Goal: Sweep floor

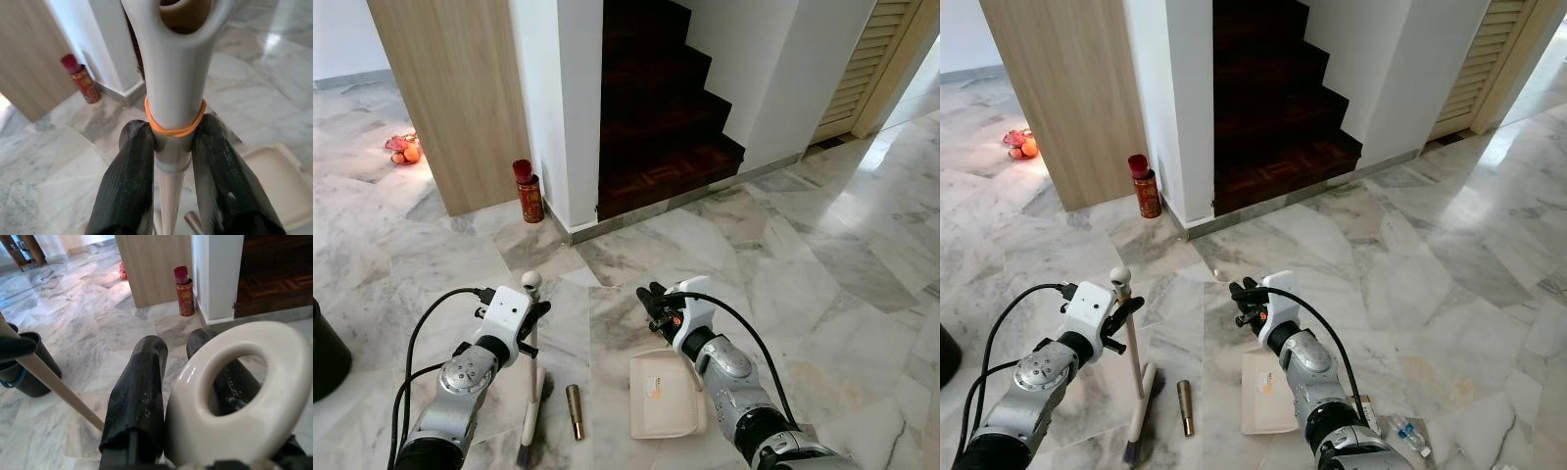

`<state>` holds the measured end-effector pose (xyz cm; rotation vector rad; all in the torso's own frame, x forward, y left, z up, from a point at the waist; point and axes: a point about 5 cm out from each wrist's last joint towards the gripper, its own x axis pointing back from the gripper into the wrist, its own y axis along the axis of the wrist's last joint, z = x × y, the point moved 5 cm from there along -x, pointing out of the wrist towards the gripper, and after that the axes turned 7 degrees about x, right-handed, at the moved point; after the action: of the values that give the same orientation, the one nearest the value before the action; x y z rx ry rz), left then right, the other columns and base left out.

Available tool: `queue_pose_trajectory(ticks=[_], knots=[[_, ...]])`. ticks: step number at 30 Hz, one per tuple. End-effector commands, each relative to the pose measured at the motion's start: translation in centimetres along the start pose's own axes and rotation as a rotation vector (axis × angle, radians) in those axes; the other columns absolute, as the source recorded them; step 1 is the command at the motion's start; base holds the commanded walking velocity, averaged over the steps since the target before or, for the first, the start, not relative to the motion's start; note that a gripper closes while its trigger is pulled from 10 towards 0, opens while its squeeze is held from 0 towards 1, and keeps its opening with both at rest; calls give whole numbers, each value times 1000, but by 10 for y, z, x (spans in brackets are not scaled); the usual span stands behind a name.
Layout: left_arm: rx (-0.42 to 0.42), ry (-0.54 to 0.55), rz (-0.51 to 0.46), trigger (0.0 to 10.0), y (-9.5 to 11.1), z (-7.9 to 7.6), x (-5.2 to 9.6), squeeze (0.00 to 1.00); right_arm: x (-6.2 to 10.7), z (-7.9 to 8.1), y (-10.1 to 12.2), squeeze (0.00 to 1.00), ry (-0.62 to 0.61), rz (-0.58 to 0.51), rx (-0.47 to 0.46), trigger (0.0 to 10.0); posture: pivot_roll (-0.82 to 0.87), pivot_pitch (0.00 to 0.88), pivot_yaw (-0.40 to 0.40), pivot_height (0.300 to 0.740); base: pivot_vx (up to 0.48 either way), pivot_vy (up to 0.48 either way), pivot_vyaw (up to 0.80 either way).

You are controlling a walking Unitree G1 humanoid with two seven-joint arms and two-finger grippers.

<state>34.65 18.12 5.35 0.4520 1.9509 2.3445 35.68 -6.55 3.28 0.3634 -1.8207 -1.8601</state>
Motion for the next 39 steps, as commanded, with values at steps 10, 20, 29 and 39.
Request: queue_pose_trajectory(ticks=[10, 20, 29, 39], knots=[[96, 111, -152, 10000, 27, 9, -7, 0, 2, 18, -38, 0, 35, 234, 56, 10000, 78, 0, -104, 740, 0, 0, 0], [114, 117, -180, 10000, 25, -1, -5, 0, 3, 28, -57, 0, 46, 366, 74, 10000, 67, 12, -137, 740, 0, 0, 0], [115, 122, -174, 10000, 17, -11, -1, 0, 30, 10, -91, 0, -11, 525, 111, 10000, 38, 41, -163, 740, 0, 0, 0], [150, 134, -172, 10000, 8, -18, 2, 0, 58, 1, -118, 0, -27, 613, 93, 10000, -5, 95, -194, 740, 0, 0, 0]])
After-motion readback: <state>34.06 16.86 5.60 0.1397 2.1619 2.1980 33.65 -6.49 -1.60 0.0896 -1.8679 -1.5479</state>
